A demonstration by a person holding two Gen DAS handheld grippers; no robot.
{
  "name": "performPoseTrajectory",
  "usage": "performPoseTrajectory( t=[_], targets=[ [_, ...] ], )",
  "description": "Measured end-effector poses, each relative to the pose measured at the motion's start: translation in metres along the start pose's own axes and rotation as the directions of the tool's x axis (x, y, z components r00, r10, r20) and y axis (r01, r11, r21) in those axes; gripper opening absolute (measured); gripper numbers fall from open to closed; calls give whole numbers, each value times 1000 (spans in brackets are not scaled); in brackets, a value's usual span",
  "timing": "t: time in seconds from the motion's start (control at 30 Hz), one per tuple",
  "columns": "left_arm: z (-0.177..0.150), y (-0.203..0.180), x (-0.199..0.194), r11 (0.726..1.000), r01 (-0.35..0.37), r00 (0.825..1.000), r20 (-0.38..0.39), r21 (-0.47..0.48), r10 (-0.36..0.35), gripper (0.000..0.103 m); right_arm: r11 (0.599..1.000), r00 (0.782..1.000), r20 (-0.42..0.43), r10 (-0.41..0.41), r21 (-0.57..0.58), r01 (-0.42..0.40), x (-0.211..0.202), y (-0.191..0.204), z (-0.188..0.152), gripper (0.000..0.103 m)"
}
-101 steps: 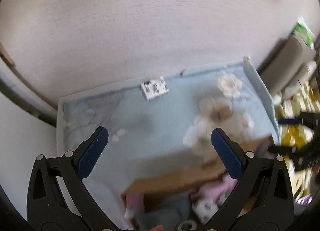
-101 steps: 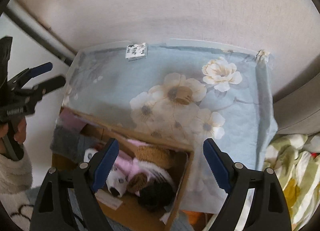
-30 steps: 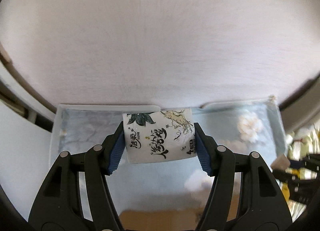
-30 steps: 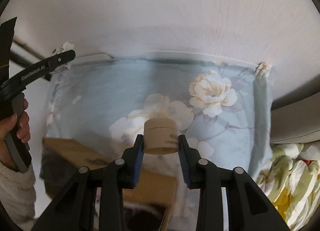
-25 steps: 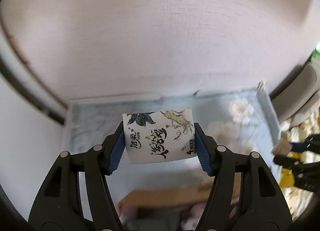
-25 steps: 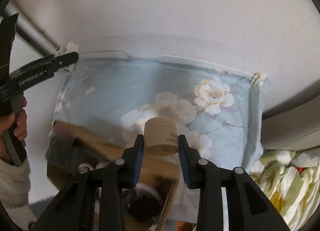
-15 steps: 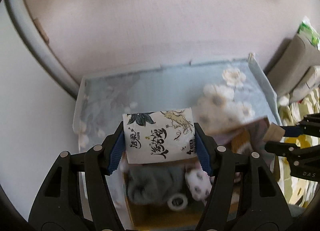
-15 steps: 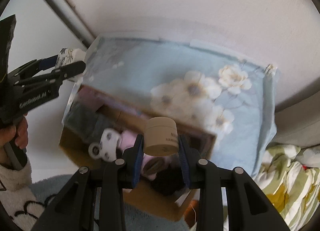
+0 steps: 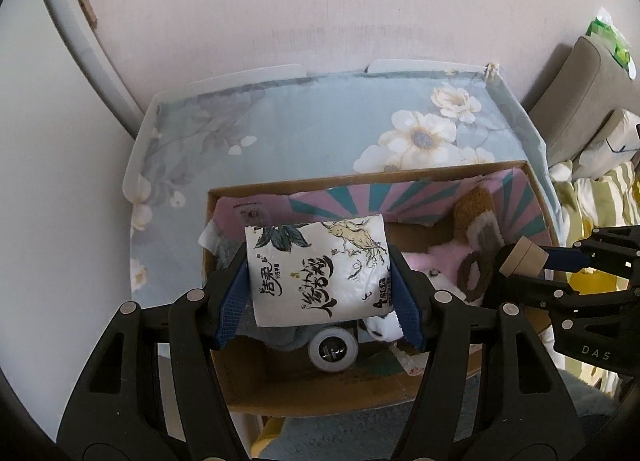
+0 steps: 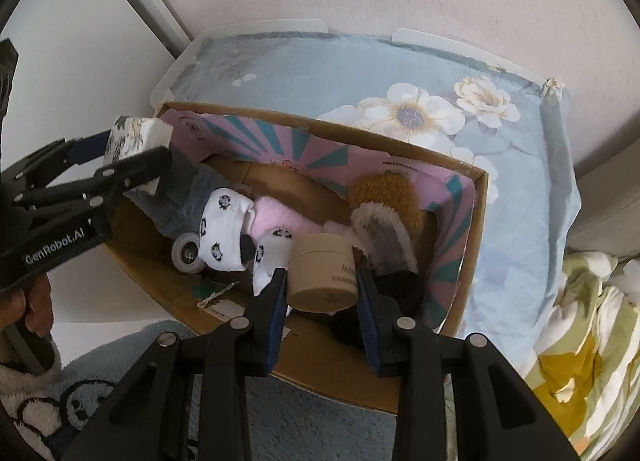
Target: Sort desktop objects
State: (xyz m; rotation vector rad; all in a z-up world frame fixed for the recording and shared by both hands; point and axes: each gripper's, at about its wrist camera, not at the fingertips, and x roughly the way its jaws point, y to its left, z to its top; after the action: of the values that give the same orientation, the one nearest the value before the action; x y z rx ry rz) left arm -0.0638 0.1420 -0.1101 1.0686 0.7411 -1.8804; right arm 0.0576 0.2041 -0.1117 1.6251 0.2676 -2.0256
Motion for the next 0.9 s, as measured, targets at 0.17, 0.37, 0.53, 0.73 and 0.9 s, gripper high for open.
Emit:
performPoseTrajectory(
  t=[0.17,0.37,0.53,0.73,0.9],
  targets=[
    [0,0,1,1000,-6,1000,-1,-2,6,62,1000,1000,3,3,1,-3,2,0,-1,31],
    [-2,5,8,998,-3,999,-36,-61,1,103,999,999,-8,-42,23,42,10,-1,0,79],
    [-3,4,10,998,-44,999,-31,-50,42,103,995,999,32,-34,97,31,4,-11,1,102],
    [0,6,12,998,-34,999,-29,-51,32,103,992,999,20,-50,119,47,8,-15,3,102],
    [8,7,11,998,-32,999,-22,-46,31,103,989,998,31,-55,137,51,5,-18,6,102]
  ],
)
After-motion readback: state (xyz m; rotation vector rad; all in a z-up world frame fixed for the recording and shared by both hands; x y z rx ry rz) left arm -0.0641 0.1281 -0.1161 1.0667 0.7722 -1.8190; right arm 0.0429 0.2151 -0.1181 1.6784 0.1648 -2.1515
